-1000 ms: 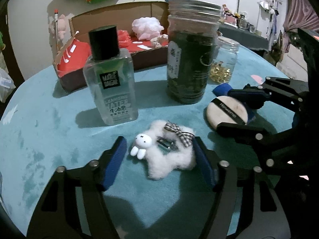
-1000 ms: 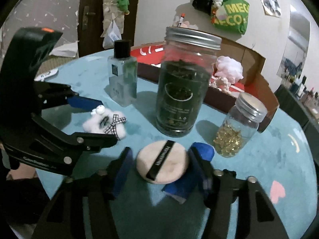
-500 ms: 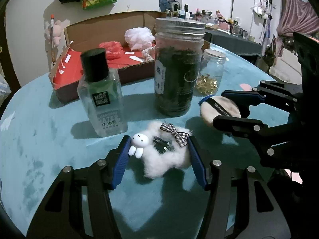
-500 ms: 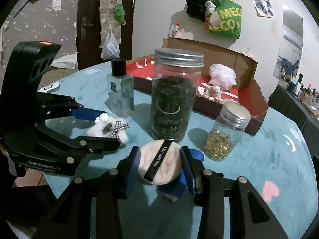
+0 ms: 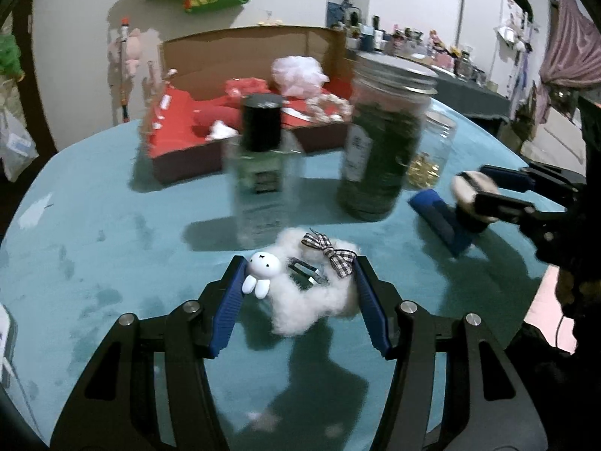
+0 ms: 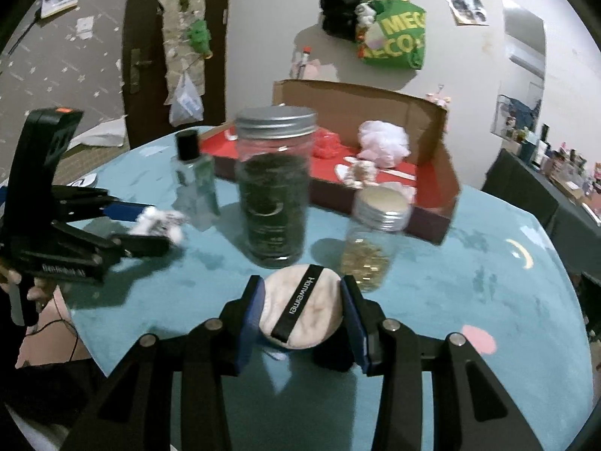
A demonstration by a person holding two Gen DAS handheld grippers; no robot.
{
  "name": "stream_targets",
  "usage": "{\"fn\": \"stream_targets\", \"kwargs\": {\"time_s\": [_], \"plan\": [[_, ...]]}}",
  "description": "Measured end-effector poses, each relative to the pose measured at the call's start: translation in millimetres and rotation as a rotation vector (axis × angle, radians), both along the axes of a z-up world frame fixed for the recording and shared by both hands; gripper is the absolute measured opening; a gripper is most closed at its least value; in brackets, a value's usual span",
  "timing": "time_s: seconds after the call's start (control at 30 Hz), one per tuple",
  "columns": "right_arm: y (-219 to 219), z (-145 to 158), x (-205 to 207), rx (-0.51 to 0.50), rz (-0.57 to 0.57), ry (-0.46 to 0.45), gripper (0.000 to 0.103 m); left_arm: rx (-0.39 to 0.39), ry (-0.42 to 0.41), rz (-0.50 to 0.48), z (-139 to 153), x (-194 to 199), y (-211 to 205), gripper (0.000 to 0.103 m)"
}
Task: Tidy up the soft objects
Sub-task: 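Lift and carry the plush bunny and powder puff over the box with both tools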
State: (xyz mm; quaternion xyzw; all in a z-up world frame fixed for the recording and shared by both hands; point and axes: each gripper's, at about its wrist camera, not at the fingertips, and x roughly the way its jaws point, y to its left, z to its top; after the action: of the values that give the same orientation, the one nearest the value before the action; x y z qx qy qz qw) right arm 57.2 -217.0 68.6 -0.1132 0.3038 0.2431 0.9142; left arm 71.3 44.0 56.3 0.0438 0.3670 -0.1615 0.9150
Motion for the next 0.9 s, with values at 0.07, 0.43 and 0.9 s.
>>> {"fn": "stream_targets", "kwargs": {"time_s": [0.07,0.43,0.9], "plan": [[-8,2,2,0.000,-0.022,-0.002,0.044,0.003,-0.003,0.024,2,1,9,0.055],[-54,3,36,0.011,-0.128,0.039,0.044,0.019,0.049,0.135,0,37,57,0.055],[-69,-1,93,0.020,-0.119,0.122,0.031,0.018,0.086,0.094,6,95,74,0.055]]}}
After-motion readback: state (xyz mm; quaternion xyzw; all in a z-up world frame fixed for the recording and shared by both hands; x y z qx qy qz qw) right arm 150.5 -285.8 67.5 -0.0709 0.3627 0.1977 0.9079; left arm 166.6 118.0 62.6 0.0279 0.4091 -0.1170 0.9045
